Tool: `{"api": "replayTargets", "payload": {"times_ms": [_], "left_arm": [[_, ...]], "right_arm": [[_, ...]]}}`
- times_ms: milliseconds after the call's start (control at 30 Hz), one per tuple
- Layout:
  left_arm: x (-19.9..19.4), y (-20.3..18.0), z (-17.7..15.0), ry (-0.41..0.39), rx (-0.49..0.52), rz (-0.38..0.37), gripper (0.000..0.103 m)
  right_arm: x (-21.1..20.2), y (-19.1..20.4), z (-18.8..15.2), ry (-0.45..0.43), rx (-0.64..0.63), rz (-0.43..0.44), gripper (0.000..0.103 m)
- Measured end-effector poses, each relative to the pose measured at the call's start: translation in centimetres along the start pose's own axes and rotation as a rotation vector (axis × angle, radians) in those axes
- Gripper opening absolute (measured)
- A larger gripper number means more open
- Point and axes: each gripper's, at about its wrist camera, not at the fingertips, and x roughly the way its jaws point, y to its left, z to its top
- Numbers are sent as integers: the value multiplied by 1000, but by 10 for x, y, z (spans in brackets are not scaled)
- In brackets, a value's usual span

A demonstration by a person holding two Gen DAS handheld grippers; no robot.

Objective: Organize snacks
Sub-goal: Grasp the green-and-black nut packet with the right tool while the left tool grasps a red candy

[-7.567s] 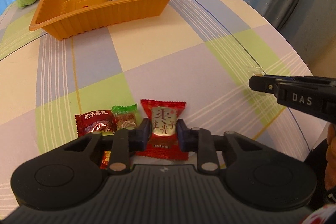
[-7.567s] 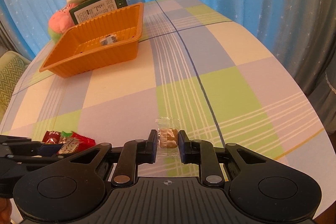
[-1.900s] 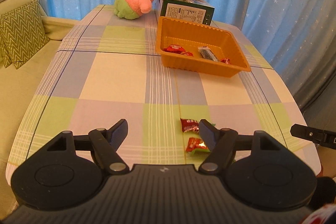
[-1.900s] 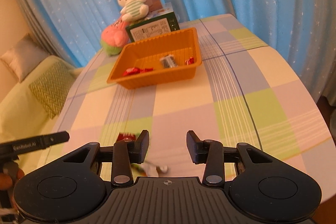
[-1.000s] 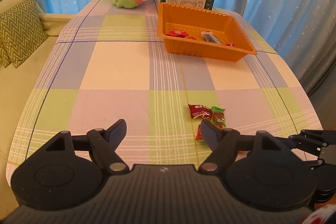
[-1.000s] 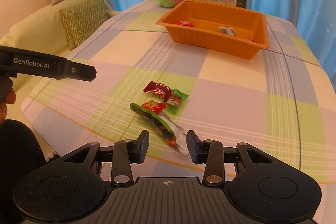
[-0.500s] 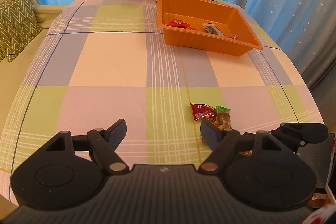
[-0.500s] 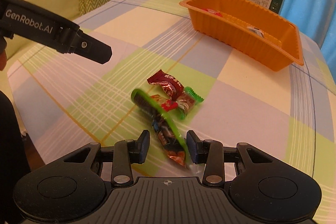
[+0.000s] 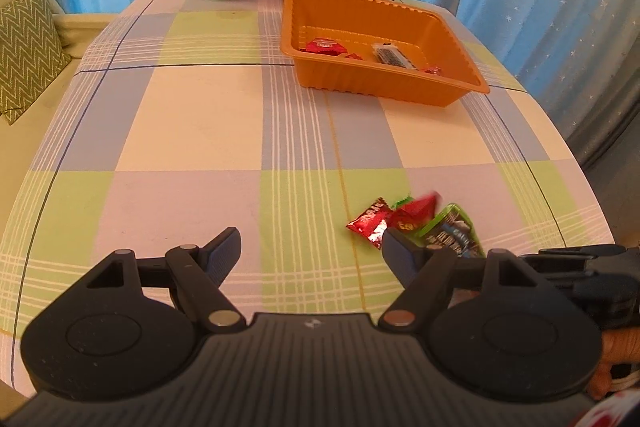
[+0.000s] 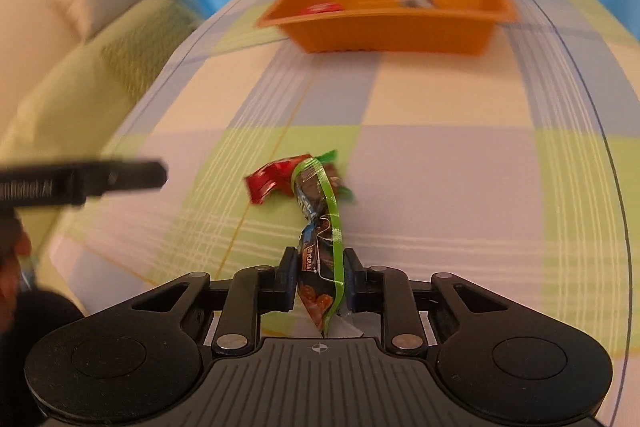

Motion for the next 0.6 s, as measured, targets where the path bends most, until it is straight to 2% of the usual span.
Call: {"api": "replayTargets", "payload": {"times_ms": [100, 200, 333, 500, 600], "left_arm": [[0, -6, 1, 2, 12, -8, 75], [1, -13, 2, 2, 24, -18, 75], [4, -21, 1, 7, 35, -28, 75], [8, -30, 1, 16, 52, -39, 75], [12, -34, 1, 19, 59, -44, 75]], "right_arm": [[-11, -27, 0, -26, 154, 27, 24], [-20, -48, -2, -53, 243, 6, 24], [-32, -64, -5, -94, 296, -46, 34], [-46, -87, -9, -157, 386, -65, 37], [-52, -87, -7, -177, 363, -99, 37]]}}
